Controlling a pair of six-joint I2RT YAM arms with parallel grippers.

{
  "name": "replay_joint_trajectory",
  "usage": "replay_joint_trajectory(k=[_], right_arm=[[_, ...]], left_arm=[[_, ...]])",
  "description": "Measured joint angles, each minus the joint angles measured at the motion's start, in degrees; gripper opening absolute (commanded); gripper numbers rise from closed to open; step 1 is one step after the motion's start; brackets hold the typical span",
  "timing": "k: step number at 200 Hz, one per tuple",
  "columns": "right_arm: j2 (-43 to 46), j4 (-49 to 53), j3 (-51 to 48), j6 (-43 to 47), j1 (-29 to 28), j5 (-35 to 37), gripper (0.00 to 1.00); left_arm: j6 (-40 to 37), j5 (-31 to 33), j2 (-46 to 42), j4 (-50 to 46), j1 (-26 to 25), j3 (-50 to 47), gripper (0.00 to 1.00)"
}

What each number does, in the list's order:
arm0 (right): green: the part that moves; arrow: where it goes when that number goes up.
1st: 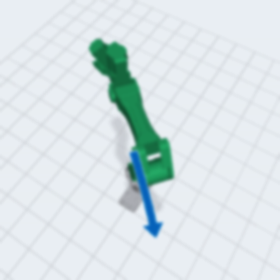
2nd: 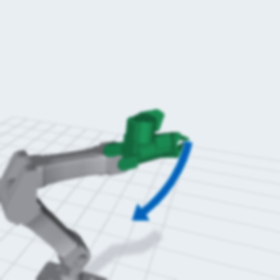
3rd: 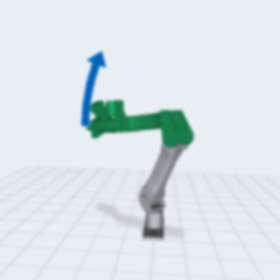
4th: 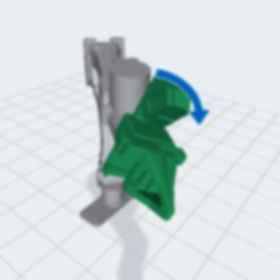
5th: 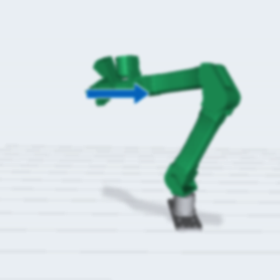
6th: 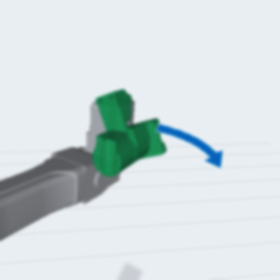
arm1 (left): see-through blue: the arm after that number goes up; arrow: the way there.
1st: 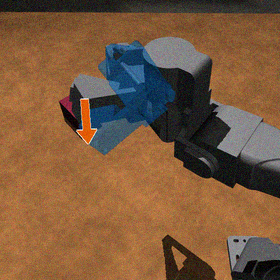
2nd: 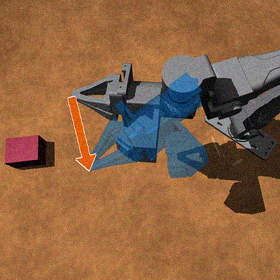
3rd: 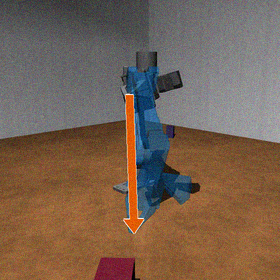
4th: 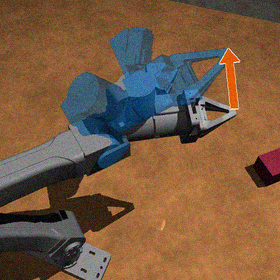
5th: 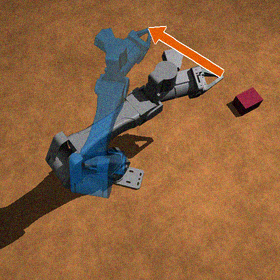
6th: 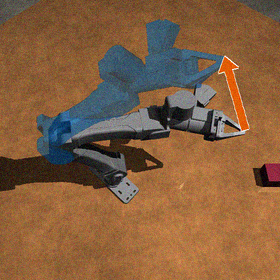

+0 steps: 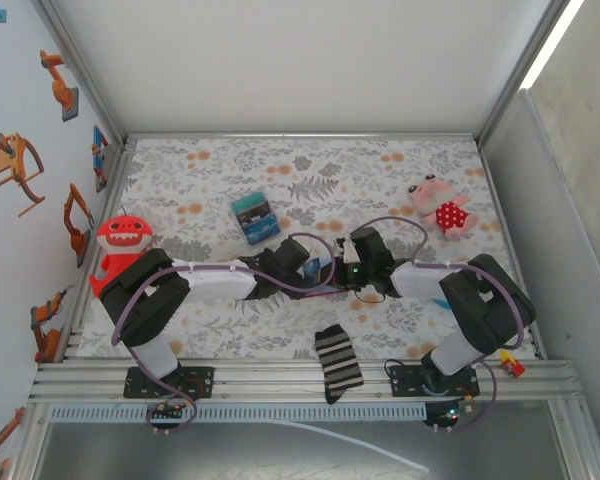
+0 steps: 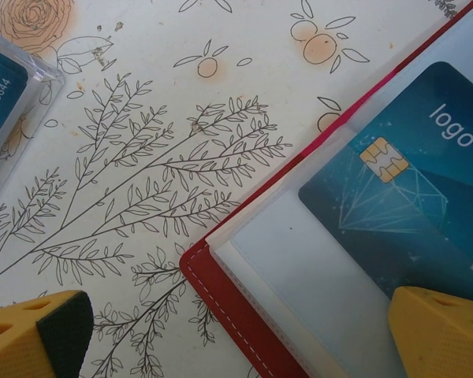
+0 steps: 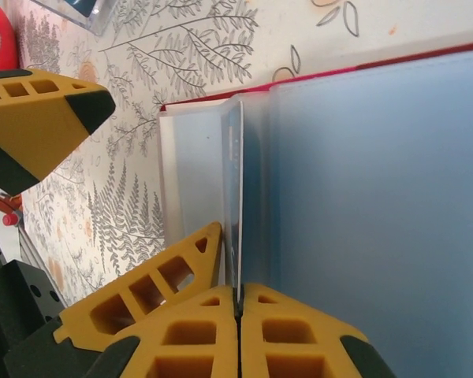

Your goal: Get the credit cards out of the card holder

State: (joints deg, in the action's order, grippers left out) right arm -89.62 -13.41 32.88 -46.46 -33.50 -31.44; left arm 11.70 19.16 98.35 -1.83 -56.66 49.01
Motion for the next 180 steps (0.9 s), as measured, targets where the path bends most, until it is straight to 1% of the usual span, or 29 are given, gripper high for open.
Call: replay_joint_trajectory(k=[20, 57, 102, 122, 153, 180], right_arm=[[1.9, 2.9, 0.2, 1.4, 0.0, 1.4, 0.01], [8.0, 11.5, 1.7, 4.5, 0.0, 5.2, 0.00], [14.6, 19.8, 3.7, 8.0, 0.0, 8.5, 0.00], [17.5, 23.5, 3.9, 10.2, 0.0, 10.1, 0.00], [21.8, 27.5, 4.6, 14.7, 0.0, 11.4, 0.00], [24.7, 30.2, 6.3, 19.7, 0.0, 11.3, 0.00]], left_arm=[[0.0, 0.3, 0.0, 0.0, -0.2, 0.0, 0.97], [-0.1, 1.3, -0.3, -0.4, -0.3, 0.0, 0.97], [-0.9, 2.4, -3.0, -1.1, -0.2, 0.0, 0.97], [-1.1, 3.0, -6.2, -1.3, -0.2, 0.0, 0.97], [-1.2, 4.1, -14.0, -1.1, 0.2, 0.0, 0.97], [-1.8, 2.8, -21.0, -0.1, 2.2, -1.0, 0.97]])
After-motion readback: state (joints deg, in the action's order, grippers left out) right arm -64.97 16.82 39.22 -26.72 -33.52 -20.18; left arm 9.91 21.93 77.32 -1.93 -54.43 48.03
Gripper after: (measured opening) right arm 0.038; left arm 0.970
